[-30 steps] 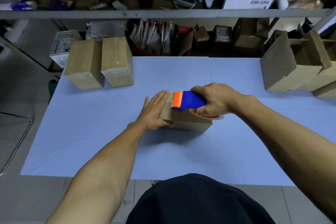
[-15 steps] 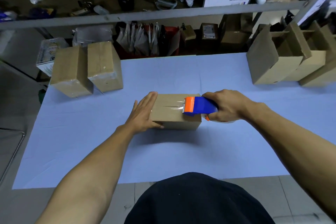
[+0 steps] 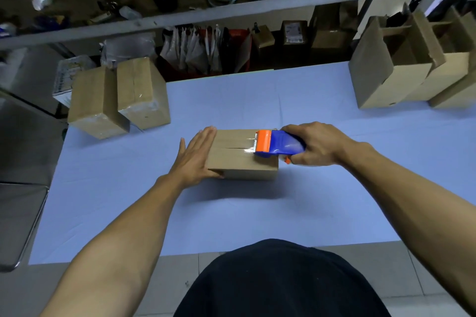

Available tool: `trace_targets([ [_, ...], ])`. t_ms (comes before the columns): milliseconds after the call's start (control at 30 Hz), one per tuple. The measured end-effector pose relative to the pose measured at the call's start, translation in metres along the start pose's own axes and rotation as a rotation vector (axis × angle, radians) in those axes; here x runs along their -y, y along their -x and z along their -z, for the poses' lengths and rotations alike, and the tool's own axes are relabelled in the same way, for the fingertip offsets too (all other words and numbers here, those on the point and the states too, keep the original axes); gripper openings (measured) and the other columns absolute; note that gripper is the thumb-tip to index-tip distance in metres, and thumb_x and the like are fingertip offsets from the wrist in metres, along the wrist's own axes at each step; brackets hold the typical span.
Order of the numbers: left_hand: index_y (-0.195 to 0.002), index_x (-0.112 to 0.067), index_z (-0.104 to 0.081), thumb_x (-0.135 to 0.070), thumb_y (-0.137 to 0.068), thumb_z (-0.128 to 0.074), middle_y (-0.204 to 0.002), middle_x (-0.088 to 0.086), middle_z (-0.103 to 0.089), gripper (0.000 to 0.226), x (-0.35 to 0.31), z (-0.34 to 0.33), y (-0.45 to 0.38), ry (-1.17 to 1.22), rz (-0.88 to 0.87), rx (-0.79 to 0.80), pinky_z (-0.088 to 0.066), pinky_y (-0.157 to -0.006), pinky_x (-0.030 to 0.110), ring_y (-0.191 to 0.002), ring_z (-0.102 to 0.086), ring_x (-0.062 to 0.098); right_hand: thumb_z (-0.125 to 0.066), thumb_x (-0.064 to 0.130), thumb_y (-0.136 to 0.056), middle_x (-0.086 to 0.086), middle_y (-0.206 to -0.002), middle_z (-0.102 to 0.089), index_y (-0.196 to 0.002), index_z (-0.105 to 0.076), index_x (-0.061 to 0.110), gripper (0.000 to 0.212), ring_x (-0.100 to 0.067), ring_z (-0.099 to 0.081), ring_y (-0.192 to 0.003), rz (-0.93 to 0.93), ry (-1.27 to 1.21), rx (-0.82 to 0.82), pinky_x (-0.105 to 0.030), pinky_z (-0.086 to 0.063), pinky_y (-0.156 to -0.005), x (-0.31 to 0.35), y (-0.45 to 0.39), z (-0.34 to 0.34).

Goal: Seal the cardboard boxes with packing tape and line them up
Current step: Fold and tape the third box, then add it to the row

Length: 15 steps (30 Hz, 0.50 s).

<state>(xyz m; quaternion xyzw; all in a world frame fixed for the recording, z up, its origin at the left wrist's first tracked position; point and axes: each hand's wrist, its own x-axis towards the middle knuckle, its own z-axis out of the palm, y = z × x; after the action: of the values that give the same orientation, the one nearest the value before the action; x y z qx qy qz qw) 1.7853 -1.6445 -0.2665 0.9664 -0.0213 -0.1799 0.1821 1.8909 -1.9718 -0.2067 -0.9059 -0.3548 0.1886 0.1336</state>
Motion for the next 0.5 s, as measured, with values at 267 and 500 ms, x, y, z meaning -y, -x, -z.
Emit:
trace_targets([
  [267, -0.155, -0.006, 0.015, -0.094, -0.07, -0.025, -0.163, 0.011, 0.023, 0.129, -0.053, -0.005, -0.02, -0.319, -0.076, 0.016, 0.017, -0.118, 0.047, -0.15, 0.024, 0.023, -0.064, 0.052, -0.074, 0.01, -0.1, -0.067, -0.12, -0.049, 0.036, 0.051, -0.022, -0.059, -0.085, 0.01, 0.023, 0.002, -0.036, -0.052, -0.071, -0.007, -0.008, -0.002],
  [500, -0.158, -0.013, 0.01, -0.088, -0.071, -0.048, -0.163, 0.013, 0.02, 0.129, -0.093, -0.022, -0.041, -0.299, -0.194, 0.028, 0.012, -0.12, 0.044, -0.151, 0.021, 0.025, -0.065, 0.052, -0.074, 0.007, -0.1, -0.067, -0.121, -0.051, 0.032, 0.052, -0.023, -0.059, -0.084, 0.047, 0.044, -0.009, -0.034, -0.051, -0.069, -0.011, -0.013, -0.002],
])
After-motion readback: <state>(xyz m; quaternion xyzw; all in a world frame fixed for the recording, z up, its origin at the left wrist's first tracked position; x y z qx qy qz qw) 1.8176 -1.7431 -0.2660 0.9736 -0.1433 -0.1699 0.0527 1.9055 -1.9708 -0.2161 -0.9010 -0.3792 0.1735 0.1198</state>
